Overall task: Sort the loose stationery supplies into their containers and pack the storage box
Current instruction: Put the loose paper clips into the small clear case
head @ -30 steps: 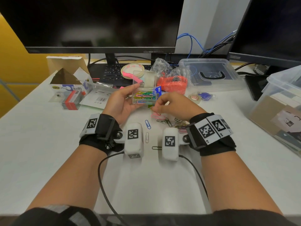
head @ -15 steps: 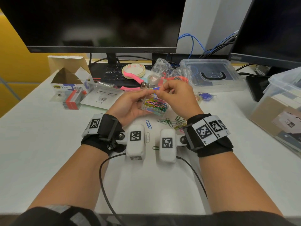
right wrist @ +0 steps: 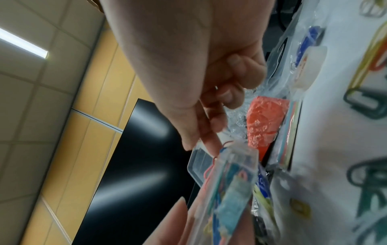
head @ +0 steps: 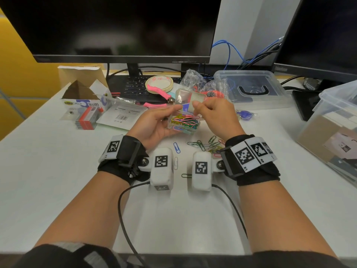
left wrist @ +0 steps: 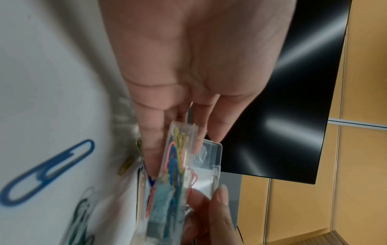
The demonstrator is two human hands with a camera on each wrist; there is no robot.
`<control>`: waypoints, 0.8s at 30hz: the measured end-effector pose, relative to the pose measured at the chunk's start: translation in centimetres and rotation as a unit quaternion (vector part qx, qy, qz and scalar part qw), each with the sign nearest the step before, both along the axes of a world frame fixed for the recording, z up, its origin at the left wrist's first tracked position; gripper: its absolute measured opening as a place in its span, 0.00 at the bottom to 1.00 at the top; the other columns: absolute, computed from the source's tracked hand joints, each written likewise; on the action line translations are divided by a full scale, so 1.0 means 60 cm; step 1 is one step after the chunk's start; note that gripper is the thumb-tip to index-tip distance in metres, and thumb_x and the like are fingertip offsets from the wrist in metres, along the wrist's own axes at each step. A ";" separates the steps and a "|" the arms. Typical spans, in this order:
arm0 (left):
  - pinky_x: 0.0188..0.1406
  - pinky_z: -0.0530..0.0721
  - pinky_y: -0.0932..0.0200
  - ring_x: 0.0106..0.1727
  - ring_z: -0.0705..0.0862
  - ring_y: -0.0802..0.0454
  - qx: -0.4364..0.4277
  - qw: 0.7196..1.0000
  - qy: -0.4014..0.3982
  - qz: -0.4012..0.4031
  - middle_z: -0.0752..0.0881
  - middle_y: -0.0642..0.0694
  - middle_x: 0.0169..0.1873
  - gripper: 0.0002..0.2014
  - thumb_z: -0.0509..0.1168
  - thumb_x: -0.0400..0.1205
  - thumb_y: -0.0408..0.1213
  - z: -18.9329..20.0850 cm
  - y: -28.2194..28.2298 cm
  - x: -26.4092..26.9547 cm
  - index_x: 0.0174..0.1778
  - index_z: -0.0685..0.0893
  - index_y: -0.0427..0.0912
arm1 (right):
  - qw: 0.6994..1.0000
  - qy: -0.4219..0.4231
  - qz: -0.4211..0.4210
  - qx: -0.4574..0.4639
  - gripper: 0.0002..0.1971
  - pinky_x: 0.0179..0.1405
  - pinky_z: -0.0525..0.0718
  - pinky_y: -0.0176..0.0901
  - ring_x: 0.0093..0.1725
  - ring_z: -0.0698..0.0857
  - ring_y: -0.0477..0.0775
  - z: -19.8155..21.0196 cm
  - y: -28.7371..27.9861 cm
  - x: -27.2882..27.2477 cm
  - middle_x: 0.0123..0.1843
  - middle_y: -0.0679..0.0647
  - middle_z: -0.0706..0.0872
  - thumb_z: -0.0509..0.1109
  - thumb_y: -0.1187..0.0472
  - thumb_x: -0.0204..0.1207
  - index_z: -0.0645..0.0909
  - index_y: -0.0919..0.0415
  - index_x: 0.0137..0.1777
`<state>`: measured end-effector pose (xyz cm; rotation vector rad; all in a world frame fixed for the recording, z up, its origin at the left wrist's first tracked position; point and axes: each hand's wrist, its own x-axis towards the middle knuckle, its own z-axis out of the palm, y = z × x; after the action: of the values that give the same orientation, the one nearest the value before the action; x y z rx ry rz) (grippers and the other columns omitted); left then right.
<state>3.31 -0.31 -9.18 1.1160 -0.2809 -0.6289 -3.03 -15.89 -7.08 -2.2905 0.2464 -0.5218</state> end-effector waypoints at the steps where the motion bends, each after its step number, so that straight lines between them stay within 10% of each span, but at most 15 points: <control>1: 0.49 0.88 0.49 0.56 0.83 0.38 0.000 1.000 -0.006 0.004 0.84 0.36 0.56 0.14 0.54 0.84 0.28 0.000 0.000 -0.001 0.63 0.79 0.29 | 1.000 0.022 0.010 -0.007 0.18 0.39 0.73 0.43 0.34 0.77 0.49 0.000 0.000 -0.001 0.31 0.52 0.81 0.63 0.50 0.81 0.89 0.61 0.44; 8: 0.43 0.90 0.53 0.51 0.86 0.43 -0.018 0.998 0.000 0.061 0.84 0.36 0.55 0.17 0.52 0.85 0.23 0.005 0.004 0.007 0.69 0.75 0.28 | 0.997 -0.022 -0.054 0.039 0.19 0.31 0.67 0.40 0.31 0.75 0.45 0.006 0.003 -0.003 0.28 0.45 0.78 0.61 0.53 0.83 0.86 0.65 0.40; 13: 0.40 0.89 0.55 0.49 0.86 0.44 -0.015 0.993 0.018 0.120 0.85 0.39 0.51 0.16 0.53 0.85 0.24 0.002 0.007 0.014 0.67 0.76 0.30 | 0.982 0.185 -0.023 -0.024 0.13 0.52 0.81 0.49 0.50 0.84 0.60 -0.013 -0.012 -0.002 0.51 0.64 0.88 0.64 0.61 0.78 0.87 0.69 0.50; 20: 0.43 0.88 0.55 0.49 0.85 0.45 0.000 0.993 0.013 0.121 0.85 0.40 0.51 0.16 0.54 0.85 0.25 0.002 0.006 0.014 0.67 0.76 0.31 | 0.943 0.287 0.112 -0.128 0.23 0.64 0.74 0.42 0.66 0.77 0.56 0.001 0.017 -0.004 0.72 0.54 0.78 0.55 0.68 0.80 0.80 0.49 0.68; 24: 0.40 0.89 0.56 0.49 0.86 0.45 -0.006 0.992 0.018 0.125 0.85 0.39 0.52 0.16 0.54 0.85 0.24 0.001 0.007 0.015 0.68 0.76 0.31 | 0.963 0.239 0.111 -0.059 0.15 0.24 0.71 0.22 0.28 0.78 0.35 0.009 0.008 -0.015 0.39 0.46 0.82 0.59 0.67 0.79 0.88 0.57 0.53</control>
<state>4.24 0.10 -9.11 1.1071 -0.1107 -0.4237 -3.93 -15.41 -6.54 -2.4946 0.1894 0.1442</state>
